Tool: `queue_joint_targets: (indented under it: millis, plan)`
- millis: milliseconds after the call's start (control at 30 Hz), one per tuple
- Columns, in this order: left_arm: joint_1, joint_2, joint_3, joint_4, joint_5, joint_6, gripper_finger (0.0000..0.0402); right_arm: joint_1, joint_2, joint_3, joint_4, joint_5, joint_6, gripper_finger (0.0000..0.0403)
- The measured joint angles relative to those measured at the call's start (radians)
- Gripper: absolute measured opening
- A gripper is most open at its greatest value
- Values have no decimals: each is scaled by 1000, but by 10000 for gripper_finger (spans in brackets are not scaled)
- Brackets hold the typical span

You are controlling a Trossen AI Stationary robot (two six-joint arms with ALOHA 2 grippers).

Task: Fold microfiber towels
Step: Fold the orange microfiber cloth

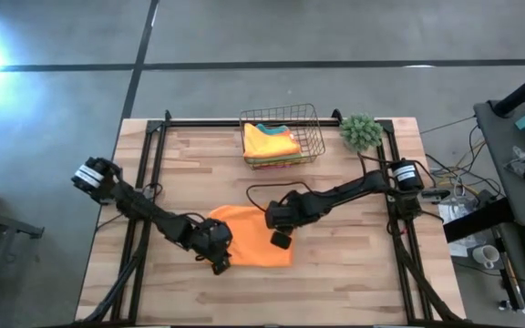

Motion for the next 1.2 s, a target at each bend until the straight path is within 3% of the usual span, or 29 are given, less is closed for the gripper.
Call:
queue_joint_targets:
  millis: [333, 533, 767, 967, 1200]
  plan:
    - [45, -18, 0, -111, -44, 115, 180, 80, 0, -26, 3, -103, 135, 100]
    - [88, -72, -1, -251, -28, 364, 180, 154, 0, -26, 17, -104, 242, 100]
    - [153, -111, 3, -394, -28, 622, 180, 179, 13, -27, 166, -95, 328, 100]
    - [159, -158, 38, -477, -18, 547, 180, 175, -26, 29, 177, -46, 291, 100]
    - [155, -244, 94, -462, 19, 294, 180, 122, -47, 66, 119, 59, 215, 100]
